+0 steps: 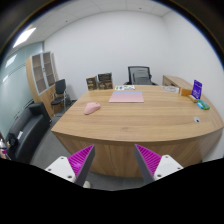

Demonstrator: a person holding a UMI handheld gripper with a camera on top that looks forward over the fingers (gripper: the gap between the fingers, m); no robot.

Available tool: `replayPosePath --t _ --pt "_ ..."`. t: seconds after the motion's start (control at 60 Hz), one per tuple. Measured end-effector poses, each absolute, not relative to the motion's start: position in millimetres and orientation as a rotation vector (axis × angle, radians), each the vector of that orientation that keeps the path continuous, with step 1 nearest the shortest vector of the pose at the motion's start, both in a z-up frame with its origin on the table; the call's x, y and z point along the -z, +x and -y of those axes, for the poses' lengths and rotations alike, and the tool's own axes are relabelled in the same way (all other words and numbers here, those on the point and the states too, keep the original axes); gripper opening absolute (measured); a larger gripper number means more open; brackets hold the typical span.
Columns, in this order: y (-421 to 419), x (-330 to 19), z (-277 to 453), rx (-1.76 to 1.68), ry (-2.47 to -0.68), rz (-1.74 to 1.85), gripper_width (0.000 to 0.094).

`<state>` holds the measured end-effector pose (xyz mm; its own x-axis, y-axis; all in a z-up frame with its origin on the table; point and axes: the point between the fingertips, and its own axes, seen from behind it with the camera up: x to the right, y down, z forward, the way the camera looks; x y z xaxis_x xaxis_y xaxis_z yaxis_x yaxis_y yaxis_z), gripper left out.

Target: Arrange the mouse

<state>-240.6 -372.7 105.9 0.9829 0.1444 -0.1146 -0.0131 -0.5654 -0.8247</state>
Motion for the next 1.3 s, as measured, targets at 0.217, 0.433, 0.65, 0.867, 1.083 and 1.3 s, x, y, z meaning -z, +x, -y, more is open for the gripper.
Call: replayPosePath --t 0.217,0.433,0.65,0.867,1.083,1.3 --pt "-314 -105 320 -0.177 -2.156 0.055 0.0827" --pt "-388 -95 248 -0.147 -2.166 -0.016 0.0825" --pt "-439 -85 177 -0.110 -2.162 -0.048 0.0819" --pt "-465 -57 103 -0.134 -2.185 -0.057 0.0821" --pt "-470 -16 41 -0.147 -2.214 -0.020 0.0824" --pt "-464 -4 -4 -0.206 -2.223 -0.046 0.0818"
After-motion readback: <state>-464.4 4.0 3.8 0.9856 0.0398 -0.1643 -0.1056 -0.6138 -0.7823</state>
